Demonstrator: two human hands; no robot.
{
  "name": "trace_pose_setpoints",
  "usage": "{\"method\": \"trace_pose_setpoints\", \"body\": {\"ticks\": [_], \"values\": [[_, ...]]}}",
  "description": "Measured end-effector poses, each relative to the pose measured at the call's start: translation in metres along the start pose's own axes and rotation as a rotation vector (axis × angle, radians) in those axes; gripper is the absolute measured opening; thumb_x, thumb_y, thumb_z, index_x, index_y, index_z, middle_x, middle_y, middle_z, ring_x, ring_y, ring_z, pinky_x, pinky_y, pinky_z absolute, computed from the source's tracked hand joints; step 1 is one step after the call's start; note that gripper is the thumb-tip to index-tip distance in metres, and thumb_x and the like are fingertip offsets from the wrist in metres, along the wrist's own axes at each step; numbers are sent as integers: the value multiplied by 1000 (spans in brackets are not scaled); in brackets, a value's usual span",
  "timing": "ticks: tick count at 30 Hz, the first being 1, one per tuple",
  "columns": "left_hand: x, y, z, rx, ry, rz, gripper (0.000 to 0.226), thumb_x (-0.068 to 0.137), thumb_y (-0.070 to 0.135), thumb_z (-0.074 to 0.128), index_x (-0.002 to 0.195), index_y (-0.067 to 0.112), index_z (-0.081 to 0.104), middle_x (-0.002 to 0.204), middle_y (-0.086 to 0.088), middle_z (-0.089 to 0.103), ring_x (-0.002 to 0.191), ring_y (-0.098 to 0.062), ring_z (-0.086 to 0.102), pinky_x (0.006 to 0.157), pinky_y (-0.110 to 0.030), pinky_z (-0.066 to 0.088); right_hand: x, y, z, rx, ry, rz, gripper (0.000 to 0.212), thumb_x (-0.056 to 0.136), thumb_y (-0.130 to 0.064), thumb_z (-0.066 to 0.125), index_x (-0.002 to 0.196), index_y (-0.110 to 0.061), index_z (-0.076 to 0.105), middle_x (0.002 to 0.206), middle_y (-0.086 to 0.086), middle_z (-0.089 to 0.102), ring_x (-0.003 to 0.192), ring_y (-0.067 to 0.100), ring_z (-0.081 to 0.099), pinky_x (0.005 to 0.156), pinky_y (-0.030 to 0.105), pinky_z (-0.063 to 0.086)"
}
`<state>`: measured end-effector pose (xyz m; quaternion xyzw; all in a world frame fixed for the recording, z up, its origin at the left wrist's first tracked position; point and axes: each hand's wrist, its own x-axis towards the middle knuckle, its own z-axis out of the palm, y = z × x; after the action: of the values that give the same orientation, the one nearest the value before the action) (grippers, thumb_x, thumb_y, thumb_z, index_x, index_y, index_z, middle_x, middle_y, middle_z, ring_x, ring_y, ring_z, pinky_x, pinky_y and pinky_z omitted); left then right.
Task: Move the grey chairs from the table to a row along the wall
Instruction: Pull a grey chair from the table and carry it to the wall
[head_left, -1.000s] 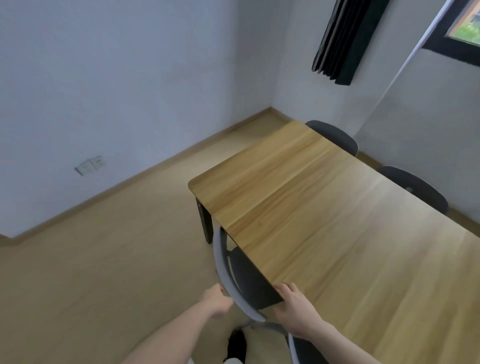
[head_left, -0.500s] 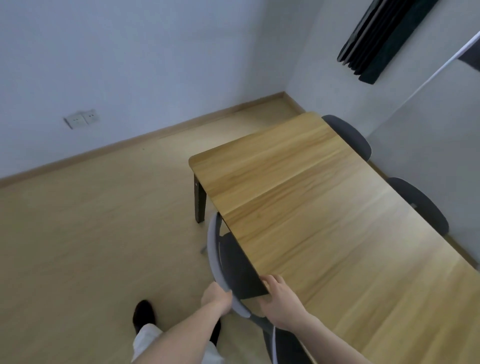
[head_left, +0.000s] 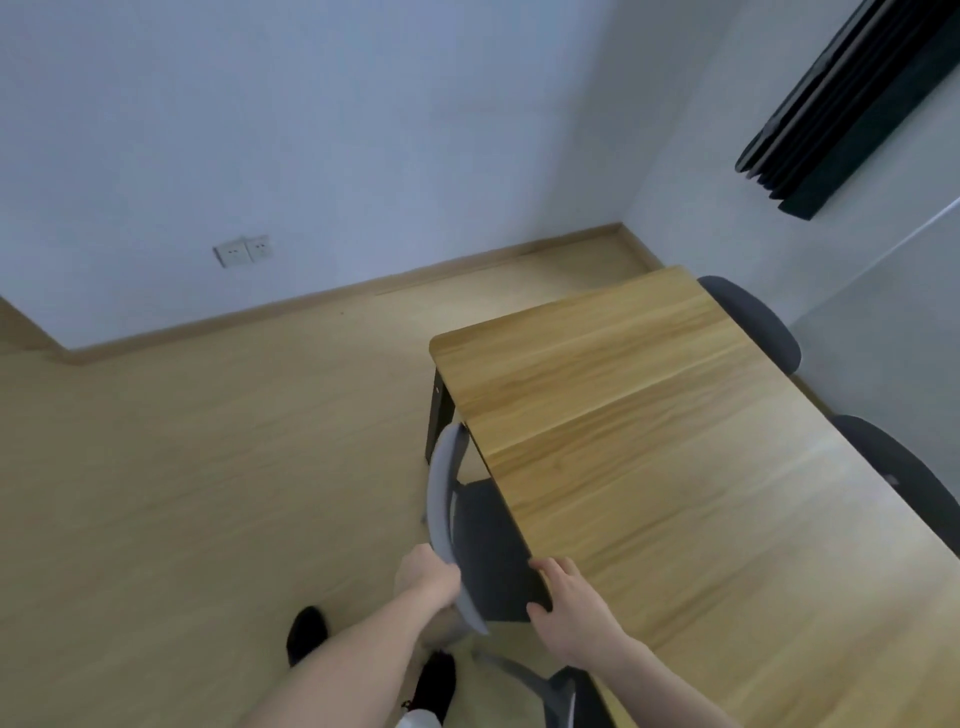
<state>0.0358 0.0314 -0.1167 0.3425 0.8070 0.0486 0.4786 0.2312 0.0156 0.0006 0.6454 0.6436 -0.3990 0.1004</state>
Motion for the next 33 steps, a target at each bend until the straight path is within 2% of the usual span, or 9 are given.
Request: {"method": "trace_pose_setpoints", "body": {"ticks": [4,10,16,19,21,23,25,29,33], "values": [[22,-10,-36,14,17,24,16,79,22,62,92,14,67,92,-9,71,72,-27,70,61,-39,62,14,-10,-6,-27,-21,-36,55,97,-31,54,147,-28,33,147,-6,35,129,15,46,109,30,42],[5,7,-115,132,51,152,21,79,10,58,98,8,66,96,-13,69,78,-30,69,55,-37,60,46,-52,-18,-112,-19,-141,57,96,-30,55,148,-29,32,151,-6,33,133,17,43,109,33,42],[10,3,-178,230,55,259,8,71,8,52,70,8,60,72,-11,65,76,-33,71,50,-37,47,74,-135,-33,-205,106,-305,65,95,-24,54,152,-25,23,156,-2,24,141,25,31,114,39,37],[0,0,-220,286,97,278,9,75,4,54,66,4,55,71,-17,62,85,-33,68,52,-45,43,89,-184,-40,-300,158,-383,76,91,-17,57,154,-25,15,161,0,14,146,29,19,117,42,31],[-6,-4,-250,326,124,297,15,77,3,54,63,9,53,66,-11,58,83,-33,69,51,-40,41,102,-214,-42,-345,183,-412,83,87,-10,59,154,-25,12,162,2,11,148,31,14,118,44,28],[-7,-11,-279,351,143,337,12,80,4,52,69,7,56,70,-11,60,86,-35,68,53,-36,40,113,-244,-41,-392,177,-426,87,85,-6,61,154,-25,10,162,4,10,148,32,11,117,45,28],[-5,-16,-307,430,168,359,11,83,7,52,84,9,62,87,-18,66,90,-35,67,60,-37,43,123,-269,-39,-426,173,-439,92,84,-6,64,154,-26,8,162,3,9,147,32,12,115,45,30],[9,-42,-379,549,236,363,12,81,17,53,83,13,65,81,-13,65,78,-32,67,57,-38,46,145,-328,-27,-447,182,-498,94,82,-2,64,154,-26,9,160,1,13,145,30,16,114,42,32],[8,-63,-449,619,302,388,19,82,23,53,81,10,66,84,-15,68,78,-34,66,55,-33,39,168,-393,-11,-478,214,-535,90,82,-5,65,153,-23,13,158,4,19,144,31,20,118,45,26]]}}
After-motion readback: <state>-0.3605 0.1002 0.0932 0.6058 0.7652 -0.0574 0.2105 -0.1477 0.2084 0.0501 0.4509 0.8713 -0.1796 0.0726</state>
